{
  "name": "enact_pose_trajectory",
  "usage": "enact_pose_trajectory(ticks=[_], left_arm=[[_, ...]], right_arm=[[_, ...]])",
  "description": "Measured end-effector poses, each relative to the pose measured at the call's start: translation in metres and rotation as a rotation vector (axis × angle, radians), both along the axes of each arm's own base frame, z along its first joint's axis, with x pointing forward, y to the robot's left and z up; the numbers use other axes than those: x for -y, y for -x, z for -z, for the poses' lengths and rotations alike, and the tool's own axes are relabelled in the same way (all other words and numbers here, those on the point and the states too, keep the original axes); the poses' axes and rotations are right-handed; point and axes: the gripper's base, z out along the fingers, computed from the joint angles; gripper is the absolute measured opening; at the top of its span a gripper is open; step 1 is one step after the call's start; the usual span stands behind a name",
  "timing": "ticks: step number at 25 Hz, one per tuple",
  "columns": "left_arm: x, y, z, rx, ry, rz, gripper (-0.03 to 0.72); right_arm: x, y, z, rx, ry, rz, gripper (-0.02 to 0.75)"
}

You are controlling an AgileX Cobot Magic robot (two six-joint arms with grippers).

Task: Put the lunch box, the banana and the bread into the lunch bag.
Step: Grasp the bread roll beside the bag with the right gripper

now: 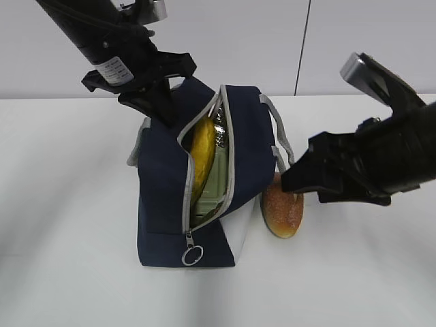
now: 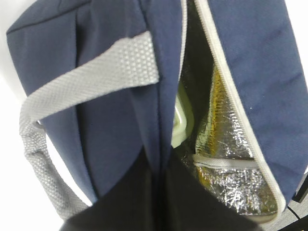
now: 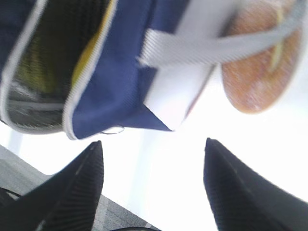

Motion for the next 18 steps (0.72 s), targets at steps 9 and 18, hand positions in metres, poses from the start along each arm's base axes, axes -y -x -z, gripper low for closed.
enact_pose_trajectory(ticks=[9, 18], left_arm=[[0.000, 0.000, 0.000, 0.001, -0.003, 0.000, -0.001], [-0.001, 0.000, 0.000, 0.005, -0.010, 0.001, -0.001]], right_arm=[[0.007, 0.014, 0.036, -0.063, 0.059, 0.022, 0.479], [0.008, -0.008, 0.079, -0.144, 0.129, 0.063, 0.629]])
